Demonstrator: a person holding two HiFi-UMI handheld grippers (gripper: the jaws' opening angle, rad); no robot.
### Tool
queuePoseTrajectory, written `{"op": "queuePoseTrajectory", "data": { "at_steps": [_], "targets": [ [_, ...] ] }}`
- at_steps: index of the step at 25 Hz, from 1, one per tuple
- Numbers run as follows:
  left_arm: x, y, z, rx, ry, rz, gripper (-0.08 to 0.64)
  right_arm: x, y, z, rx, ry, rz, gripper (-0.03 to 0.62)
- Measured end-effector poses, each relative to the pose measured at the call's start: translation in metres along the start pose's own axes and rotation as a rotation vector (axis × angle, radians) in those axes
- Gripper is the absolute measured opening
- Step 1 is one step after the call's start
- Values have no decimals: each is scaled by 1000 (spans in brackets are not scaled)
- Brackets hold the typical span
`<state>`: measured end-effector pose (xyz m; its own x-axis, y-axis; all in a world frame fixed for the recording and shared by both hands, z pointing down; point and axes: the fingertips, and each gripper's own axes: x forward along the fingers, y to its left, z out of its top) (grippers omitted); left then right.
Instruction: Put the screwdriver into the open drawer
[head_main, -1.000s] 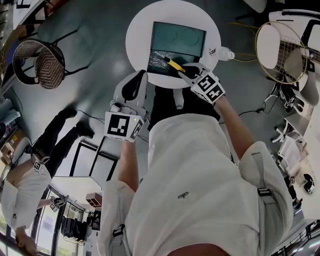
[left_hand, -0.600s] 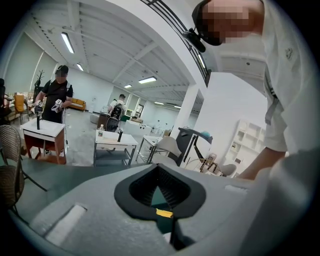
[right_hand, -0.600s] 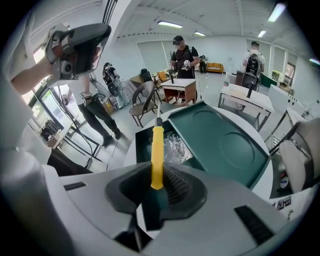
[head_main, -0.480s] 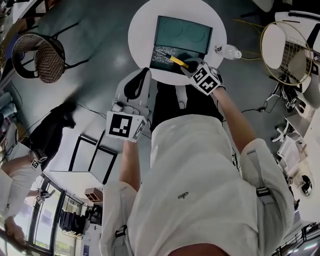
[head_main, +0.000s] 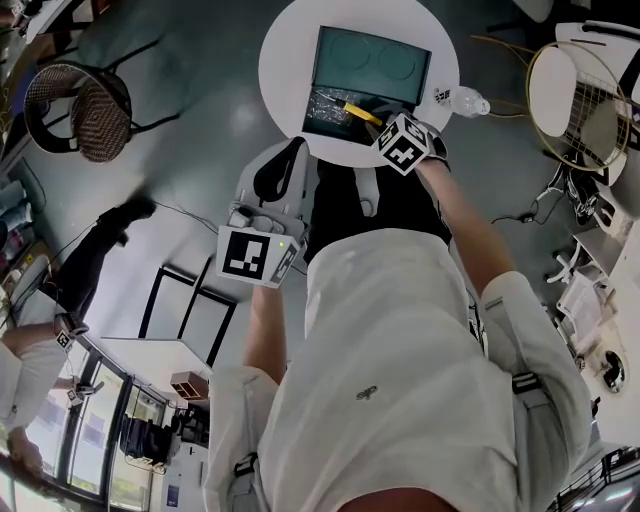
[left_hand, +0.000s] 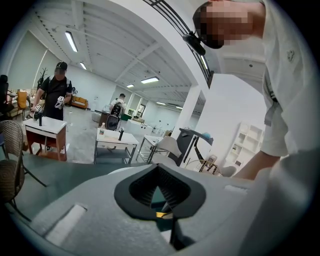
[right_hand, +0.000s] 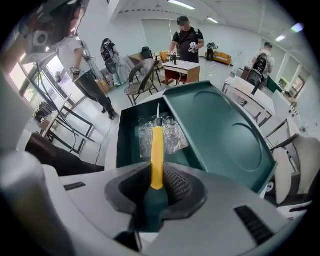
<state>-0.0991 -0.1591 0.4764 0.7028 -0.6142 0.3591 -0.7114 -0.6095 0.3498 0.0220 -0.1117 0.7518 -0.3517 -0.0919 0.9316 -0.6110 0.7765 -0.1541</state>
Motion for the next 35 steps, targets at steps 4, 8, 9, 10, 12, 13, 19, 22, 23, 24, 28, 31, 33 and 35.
{"op": "queuePoseTrajectory", "data": {
  "at_steps": [4, 8, 9, 10, 12, 13, 19, 22, 23, 24, 28, 31, 33, 35],
  "targets": [
    [-1, -2, -5, -12, 7, -8, 9, 12, 0, 1, 4, 20, -9, 77],
    [-4, -1, -4, -10, 9, -6, 9, 22, -4, 1, -3, 50, -25, 78],
    [-5, 0, -4, -10, 10, -3, 9, 24, -5, 1, -4, 56, -26, 78],
    [-6, 1, -4, -10, 11, 0, 9, 25, -5, 1, -4, 59, -29, 78],
    [-7, 3, -5, -11, 12, 6, 9, 28, -7, 1, -3, 59, -36, 78],
    [-7, 3, -6, -12, 12, 8, 9, 29, -8, 1, 0, 59, -40, 78],
    [-7, 4, -6, -13, 13, 13, 9, 33, -13, 0, 14, 62, -56, 81],
    [-7, 4, -6, -13, 14, 11, 9, 34, -13, 0, 18, 64, -60, 83],
    [-7, 3, -5, -12, 14, 10, 9, 34, -13, 0, 18, 65, -65, 84],
    [-8, 3, -5, -11, 14, 10, 9, 34, -13, 0, 18, 65, -70, 84],
    [-7, 0, -5, -9, 15, 9, 9, 33, -14, -2, 24, 67, -84, 90],
    [-6, -2, -6, -8, 20, 6, 9, 34, -14, -2, 19, 71, -91, 93],
    [-5, -2, -5, -6, 20, 0, 9, 35, -14, -2, 13, 75, -93, 94],
    [-4, -2, -3, -4, 17, -4, 9, 34, -14, -2, 11, 80, -93, 94]
  ]
}}
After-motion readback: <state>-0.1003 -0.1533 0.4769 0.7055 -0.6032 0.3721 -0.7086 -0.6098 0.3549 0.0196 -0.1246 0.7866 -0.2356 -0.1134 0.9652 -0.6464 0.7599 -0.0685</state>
